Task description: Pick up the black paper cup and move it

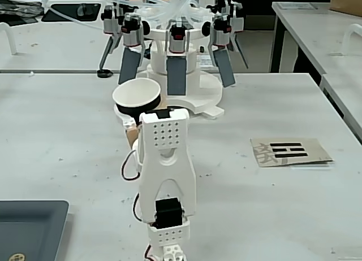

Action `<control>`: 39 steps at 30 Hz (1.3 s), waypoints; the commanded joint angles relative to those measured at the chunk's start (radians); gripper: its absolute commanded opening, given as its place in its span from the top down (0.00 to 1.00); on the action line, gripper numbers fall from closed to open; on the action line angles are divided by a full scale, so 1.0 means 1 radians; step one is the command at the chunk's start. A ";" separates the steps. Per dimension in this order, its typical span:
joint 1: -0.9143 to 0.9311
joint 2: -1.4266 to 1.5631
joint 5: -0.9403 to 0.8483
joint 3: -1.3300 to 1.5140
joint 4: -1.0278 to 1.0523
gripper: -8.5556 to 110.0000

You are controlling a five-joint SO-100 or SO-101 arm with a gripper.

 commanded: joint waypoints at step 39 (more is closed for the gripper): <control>0.242 0.261 0.089 0.186 0.031 0.85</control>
